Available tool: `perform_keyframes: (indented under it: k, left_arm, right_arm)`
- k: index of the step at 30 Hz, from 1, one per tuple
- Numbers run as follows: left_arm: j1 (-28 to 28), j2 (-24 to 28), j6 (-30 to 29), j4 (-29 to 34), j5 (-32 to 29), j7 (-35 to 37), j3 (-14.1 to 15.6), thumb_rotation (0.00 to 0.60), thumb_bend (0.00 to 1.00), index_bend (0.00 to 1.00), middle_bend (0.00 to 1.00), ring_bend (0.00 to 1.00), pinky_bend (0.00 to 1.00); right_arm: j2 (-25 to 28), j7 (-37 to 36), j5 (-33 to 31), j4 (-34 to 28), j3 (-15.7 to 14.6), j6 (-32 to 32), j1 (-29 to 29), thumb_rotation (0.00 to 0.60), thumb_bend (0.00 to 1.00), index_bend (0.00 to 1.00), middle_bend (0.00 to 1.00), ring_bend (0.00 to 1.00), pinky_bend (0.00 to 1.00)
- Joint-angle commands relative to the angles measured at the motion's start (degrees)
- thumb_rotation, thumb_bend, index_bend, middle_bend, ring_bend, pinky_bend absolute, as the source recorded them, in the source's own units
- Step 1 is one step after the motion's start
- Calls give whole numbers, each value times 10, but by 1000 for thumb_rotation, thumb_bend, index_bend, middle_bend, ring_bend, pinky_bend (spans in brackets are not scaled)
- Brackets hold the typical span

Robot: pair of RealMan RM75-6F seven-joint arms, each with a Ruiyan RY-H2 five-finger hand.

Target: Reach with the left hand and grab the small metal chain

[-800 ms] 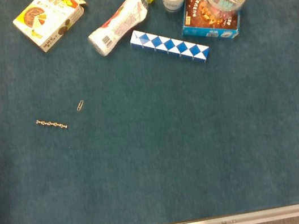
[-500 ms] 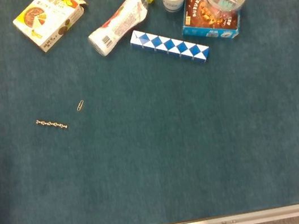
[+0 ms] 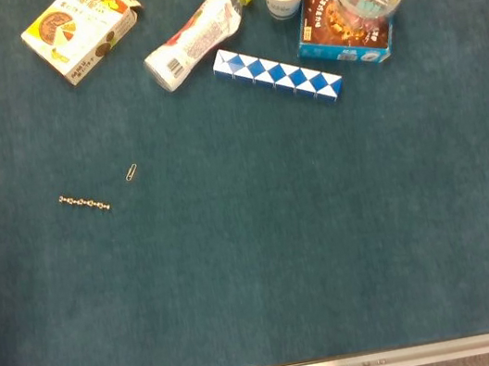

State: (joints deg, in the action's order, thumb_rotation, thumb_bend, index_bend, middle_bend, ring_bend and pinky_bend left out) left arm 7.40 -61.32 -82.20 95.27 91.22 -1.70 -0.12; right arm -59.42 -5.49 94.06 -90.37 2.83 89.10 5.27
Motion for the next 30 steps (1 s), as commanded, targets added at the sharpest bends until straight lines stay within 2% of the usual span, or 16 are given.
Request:
perform_keyframes:
  k: [1,7,12,15,20,22,26,30]
  left_arm:
    - [25,15,35,0,5,22,0,600,314,263,363,289,257]
    - [62,21,86,-10,12,31,0,600,311,263,363,300,277]
    - [87,19,121,-18,12,33,0,600,310,262,396,352,408]
    - [102,16,141,-21,10,29,-1,600,309,265,473,437,545]
    - [127,9,180,-30,5,18,0,600,309,277,670,679,794]
    - [137,4,197,-35,-1,12,0,600,308,290,744,757,856]
    - [151,-10,219,-45,-13,4,0,600,309,347,848,855,920]
    - [164,-22,240,-53,-25,-4,0,600,308,378,882,887,937]
  right_arm:
    - [1,4,0,-3,3,0,2,600,330,518,520,405,459]
    - [1,11,2,-9,4,1,4,600,330,518,520,405,459]
    - [4,12,1,-11,3,3,3,600,329,518,520,405,459]
    - [6,10,0,-11,2,6,0,600,330,518,520,406,459]
    - [7,8,0,-11,0,8,-3,600,330,518,520,408,459]
    - [7,6,1,-11,-1,10,-4,600,330,518,520,410,459]
    - [7,4,-1,-10,-3,10,-6,600,330,518,521,413,459]
    - [7,2,1,-9,-4,10,-7,600,330,518,520,414,459]
